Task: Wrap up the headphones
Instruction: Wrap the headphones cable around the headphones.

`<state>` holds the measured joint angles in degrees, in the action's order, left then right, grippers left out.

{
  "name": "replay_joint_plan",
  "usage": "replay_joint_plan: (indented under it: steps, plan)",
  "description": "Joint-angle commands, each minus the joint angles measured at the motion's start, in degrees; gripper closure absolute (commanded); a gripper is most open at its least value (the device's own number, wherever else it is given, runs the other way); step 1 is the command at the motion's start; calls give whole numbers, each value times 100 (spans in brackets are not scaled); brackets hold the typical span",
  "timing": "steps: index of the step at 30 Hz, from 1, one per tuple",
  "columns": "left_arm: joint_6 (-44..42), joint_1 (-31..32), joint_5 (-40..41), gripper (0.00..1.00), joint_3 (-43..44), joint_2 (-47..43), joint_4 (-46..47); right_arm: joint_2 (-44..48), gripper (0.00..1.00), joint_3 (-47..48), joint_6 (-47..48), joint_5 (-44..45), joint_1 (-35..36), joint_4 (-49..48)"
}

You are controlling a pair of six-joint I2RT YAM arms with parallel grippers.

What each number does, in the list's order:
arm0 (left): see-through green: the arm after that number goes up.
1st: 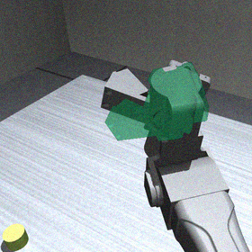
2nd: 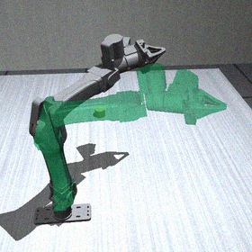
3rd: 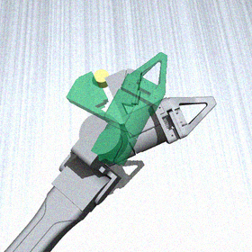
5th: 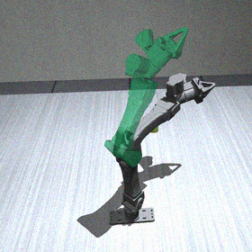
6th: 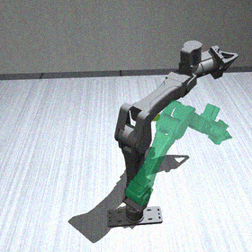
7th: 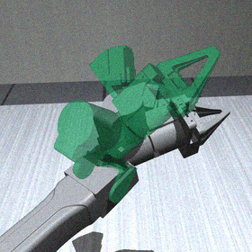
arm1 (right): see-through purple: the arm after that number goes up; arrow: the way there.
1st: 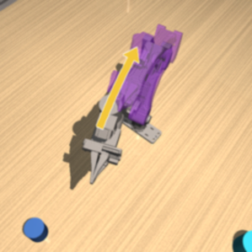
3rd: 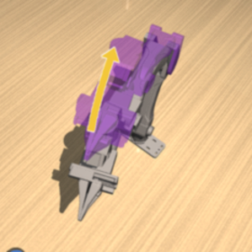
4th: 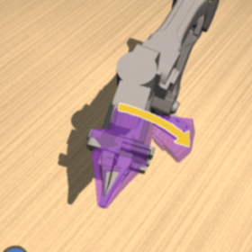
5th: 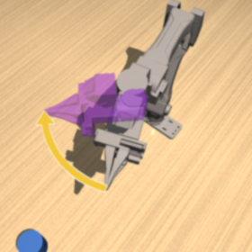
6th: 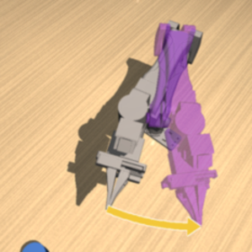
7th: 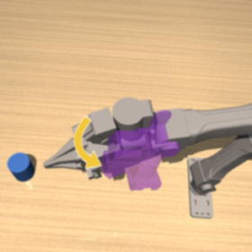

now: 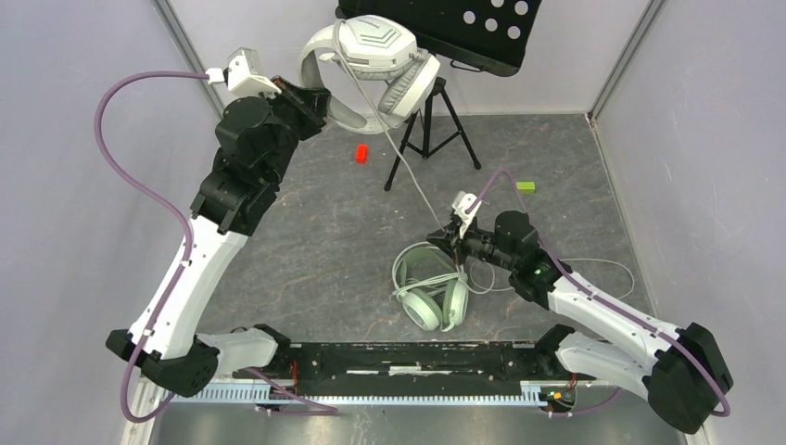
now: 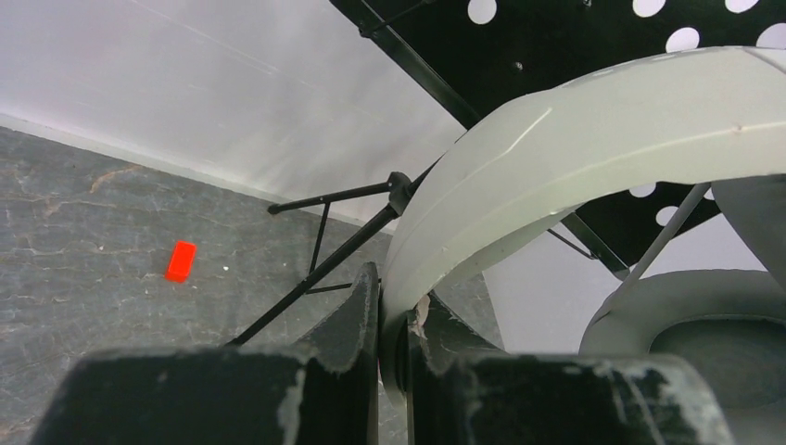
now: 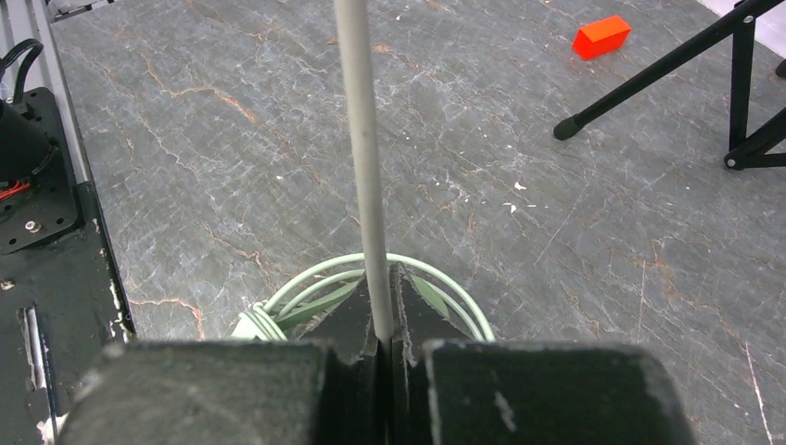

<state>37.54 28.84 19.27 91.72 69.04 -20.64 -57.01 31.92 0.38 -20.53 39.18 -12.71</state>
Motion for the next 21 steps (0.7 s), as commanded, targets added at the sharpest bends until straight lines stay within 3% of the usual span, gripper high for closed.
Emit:
replay_joint_plan:
  steps: [1,9,21]
  plan:
    - [519,-72,102,98,277,-229,1286,22,100,-129,123,130,-13,228]
    - [650,-72,-939,98,-57,-665,766,-129,100,33,195,693,-82,278]
    - [392,-70,-2827,98,58,-920,-254,-277,100,181,184,671,-435,183]
